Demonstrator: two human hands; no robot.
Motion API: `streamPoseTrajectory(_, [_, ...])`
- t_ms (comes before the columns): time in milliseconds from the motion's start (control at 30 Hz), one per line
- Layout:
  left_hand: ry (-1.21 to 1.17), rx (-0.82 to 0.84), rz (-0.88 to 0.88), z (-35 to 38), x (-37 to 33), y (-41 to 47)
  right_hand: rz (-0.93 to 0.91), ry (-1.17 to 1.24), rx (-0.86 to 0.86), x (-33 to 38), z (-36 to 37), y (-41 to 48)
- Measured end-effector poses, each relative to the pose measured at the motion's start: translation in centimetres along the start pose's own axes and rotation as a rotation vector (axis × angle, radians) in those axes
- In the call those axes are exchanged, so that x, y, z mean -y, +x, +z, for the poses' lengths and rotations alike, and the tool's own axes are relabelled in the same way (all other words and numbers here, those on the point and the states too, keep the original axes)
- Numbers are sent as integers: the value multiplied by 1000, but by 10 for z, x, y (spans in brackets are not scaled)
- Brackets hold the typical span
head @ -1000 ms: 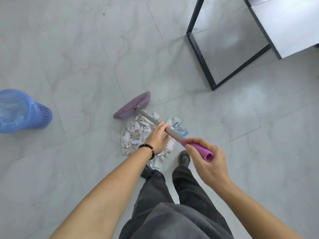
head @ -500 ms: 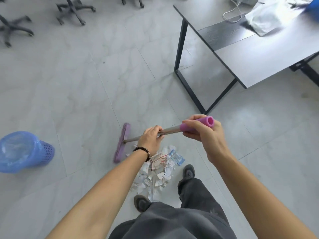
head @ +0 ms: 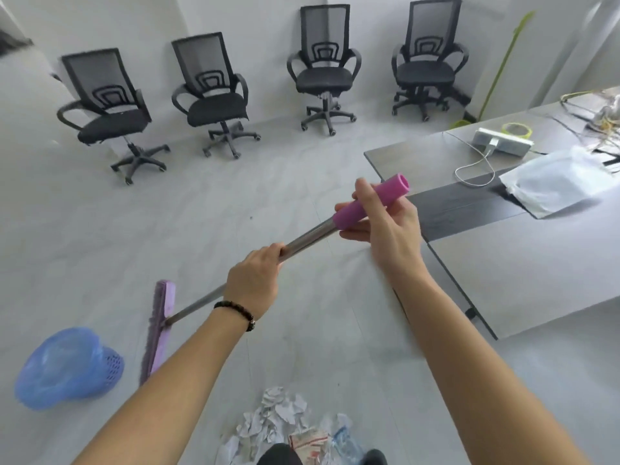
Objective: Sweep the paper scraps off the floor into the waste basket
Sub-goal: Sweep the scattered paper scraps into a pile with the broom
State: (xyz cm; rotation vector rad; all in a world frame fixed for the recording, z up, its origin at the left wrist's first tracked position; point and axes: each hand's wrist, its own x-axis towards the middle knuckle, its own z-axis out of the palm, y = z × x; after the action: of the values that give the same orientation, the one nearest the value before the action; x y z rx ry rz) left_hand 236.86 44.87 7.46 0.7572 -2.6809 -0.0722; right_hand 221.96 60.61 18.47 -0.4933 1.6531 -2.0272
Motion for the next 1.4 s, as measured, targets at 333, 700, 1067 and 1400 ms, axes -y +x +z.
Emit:
streamPoseTrajectory(333, [134,40,-40,12,70,134,-154,-29,75,-5,79,141])
streamPoseTrajectory(700, [-71,110,-108,62,146,361,-188,-56,-9,6,193,368])
streamPoseTrajectory(1067, [-105,271,168,180,124,626,-253,-78,-293,-10,143,619])
streamPoseTrajectory(1400, [-112,184,217,233,129,916,-389,-24,-298,40,141,891])
